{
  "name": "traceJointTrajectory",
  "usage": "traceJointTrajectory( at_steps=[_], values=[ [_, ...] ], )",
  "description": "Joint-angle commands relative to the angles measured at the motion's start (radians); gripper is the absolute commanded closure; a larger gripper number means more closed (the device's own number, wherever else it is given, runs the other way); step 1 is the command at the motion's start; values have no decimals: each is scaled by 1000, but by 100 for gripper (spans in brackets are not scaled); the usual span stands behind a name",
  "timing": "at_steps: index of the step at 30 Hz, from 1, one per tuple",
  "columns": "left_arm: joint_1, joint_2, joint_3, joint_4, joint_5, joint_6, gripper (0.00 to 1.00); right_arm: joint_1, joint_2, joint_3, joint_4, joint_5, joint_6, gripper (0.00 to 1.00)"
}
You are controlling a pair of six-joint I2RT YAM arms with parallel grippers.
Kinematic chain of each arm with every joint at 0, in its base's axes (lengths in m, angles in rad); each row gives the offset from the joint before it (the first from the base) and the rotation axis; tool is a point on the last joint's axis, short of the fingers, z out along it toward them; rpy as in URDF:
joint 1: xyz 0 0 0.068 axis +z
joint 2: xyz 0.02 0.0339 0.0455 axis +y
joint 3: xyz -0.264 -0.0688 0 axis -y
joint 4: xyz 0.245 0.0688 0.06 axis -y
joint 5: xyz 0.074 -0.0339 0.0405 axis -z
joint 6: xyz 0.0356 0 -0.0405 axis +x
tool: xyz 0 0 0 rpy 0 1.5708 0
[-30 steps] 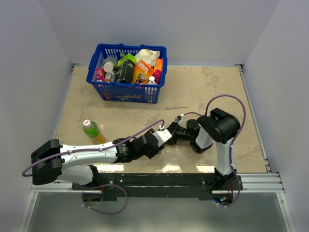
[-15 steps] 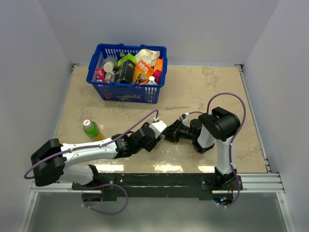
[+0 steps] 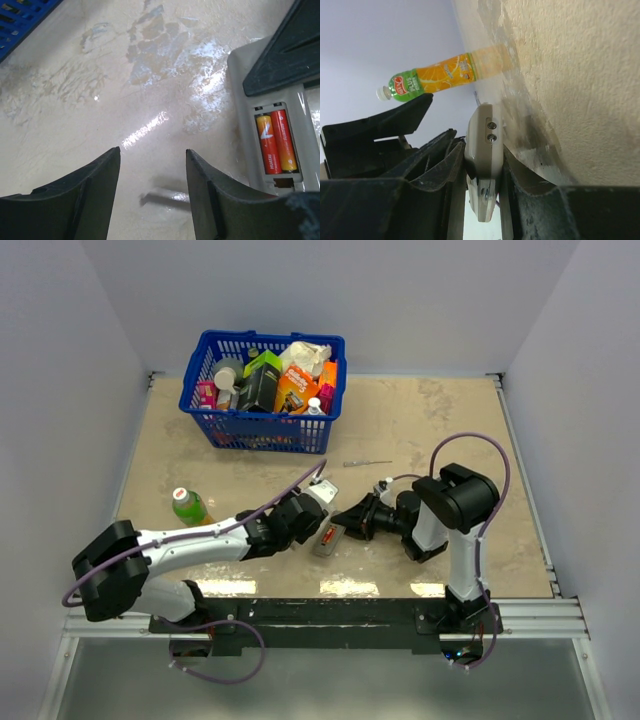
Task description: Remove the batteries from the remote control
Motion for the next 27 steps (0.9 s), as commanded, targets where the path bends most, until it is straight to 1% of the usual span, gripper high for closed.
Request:
traceJointTrajectory(
  at_steps=[1,4,7,8,10,11,12,13,14,15,17,18,19,21,23,27],
  values=[
    [12,-5,53,6,-62,-24,41,7,-3,-33,312,-12,44,100],
    [15,-13,61,-13,-68,-35,41,5,-11,-31,286,-8,29,100],
    [17,-40,69,-27,-48,-56,41,5,-50,-1,217,-39,-53,100],
    [17,-49,76,-31,-36,-65,40,5,-86,11,132,-47,-121,100],
    [18,-84,88,-46,-31,-103,39,5,-135,41,29,-53,-202,100],
    [20,-98,98,-53,-23,-117,39,5,-161,51,-108,-50,-300,100],
    [20,-111,101,-59,-16,-130,37,4,-223,74,-190,-41,-355,100],
    [21,-141,104,-68,-6,-148,37,5,-253,88,-351,-10,-415,100],
    [25,-157,104,-71,15,-157,37,7,-285,103,-433,-2,-522,100],
    [25,-173,102,-74,24,-167,36,7,-340,134,-506,8,-572,100],
    [31,-230,86,-73,62,-202,34,7,-392,157,-655,21,-682,100],
    [32,-249,78,-71,76,-213,32,8,-414,171,-683,18,-710,100],
    [34,-287,69,-68,93,-238,32,7,-451,177,-734,1,-733,100],
    [37,-321,47,-70,138,-262,31,8,-474,199,-785,-5,-796,99],
    [43,-368,33,-79,167,-288,31,8,-473,226,-860,-12,-853,96],
    [45,-437,9,-77,210,-279,31,8,-436,243,-895,-44,-910,93]
  ],
)
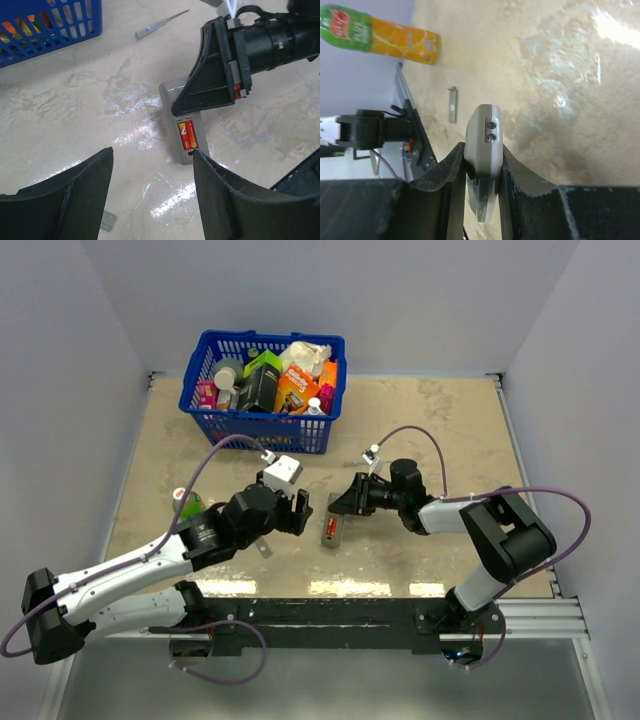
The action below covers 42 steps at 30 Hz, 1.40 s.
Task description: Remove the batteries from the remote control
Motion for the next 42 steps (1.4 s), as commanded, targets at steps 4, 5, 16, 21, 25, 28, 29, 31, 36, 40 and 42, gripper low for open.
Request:
traceJointTrajectory(
  at_steps=[4,5,16,21,25,28,29,31,36,40,42],
  values=[
    [8,-148,-89,59,91,13,30,26,38,80,-251,-32,-232,91],
    [8,-163,-117,68,98,26,30,38,41,106,-279,-26,-276,90],
    [7,-163,-119,119,259,180,30,68,96,190,-394,-51,-344,74],
    [8,-143,-73,37,276,229,31,69,99,224,-468,-2,-388,62],
    [8,-220,-91,17,264,261,30,68,78,242,-505,61,-375,55],
    [8,-292,-126,37,243,266,28,66,40,244,-503,122,-327,50],
    [6,-304,-131,40,241,266,28,66,27,242,-508,142,-321,47],
    [6,-332,-134,37,244,260,27,58,1,250,-532,211,-318,37],
    [6,-375,-131,14,223,264,27,5,-76,291,-598,351,-342,39],
    [4,-412,-133,10,210,264,27,-58,-70,375,-643,556,-391,36],
    [4,-429,-133,7,191,264,27,-72,-36,415,-657,629,-411,34]
  ],
)
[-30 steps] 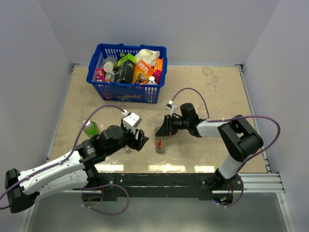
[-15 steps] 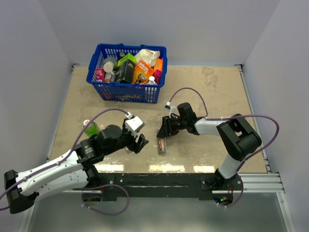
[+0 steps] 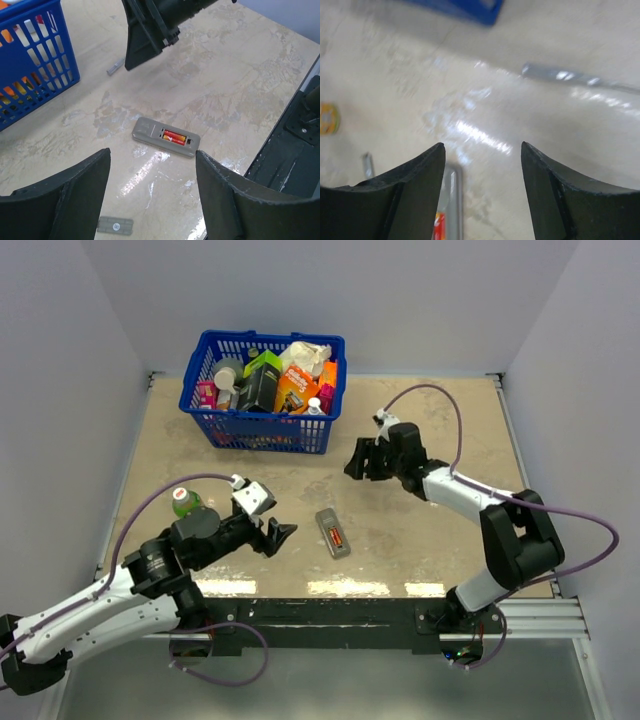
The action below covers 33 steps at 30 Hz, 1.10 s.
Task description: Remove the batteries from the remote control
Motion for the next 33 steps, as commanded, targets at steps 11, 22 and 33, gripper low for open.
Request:
traceJointTrajectory(
  at_steps=[11,22,33],
  values=[
    [-9,-68,-4,4,-66,10,27,-169,329,361,-43,90,-59,36],
    [-12,-44,-3,-2,-85,15,27,-195,384,343,-52,-36,-83,37],
    [-14,-32,-1,-7,-91,13,27,-192,282,171,-24,-111,-101,42]
  ],
)
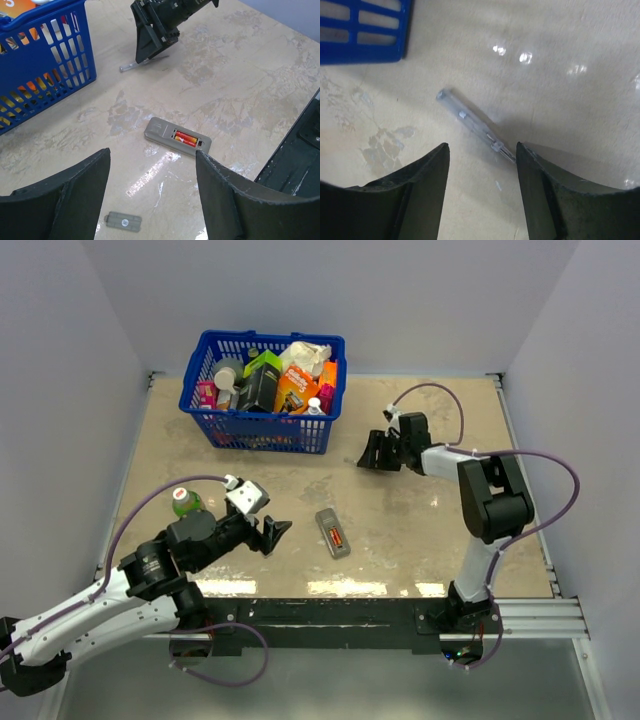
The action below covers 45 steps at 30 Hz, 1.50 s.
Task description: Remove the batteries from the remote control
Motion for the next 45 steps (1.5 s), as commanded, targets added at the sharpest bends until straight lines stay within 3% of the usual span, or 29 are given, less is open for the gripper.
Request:
traceJointTrajectory(
  at_steps=[1,8,20,34,37,43,45],
  values=[
    [-6,5,2,15,-13,13,27,2,-88,-79,6,-57,-24,43],
    [-6,3,4,15,-12,13,27,3,-148,-151,29,-57,-14,47],
    [-6,-7,4,11,-53,7,27,17,-23,55,-26,164,-36,54],
    [-6,-15,7,8,-67,5,28,168,114,199,-111,402,-76,55],
    [-6,-23,7,8,-73,2,28,175,134,214,-164,476,-51,64],
    [-6,-42,5,8,-87,-10,29,177,50,167,-177,519,-45,97],
    [-6,-55,2,14,-94,-24,30,174,-9,159,-200,513,-48,100]
  ],
)
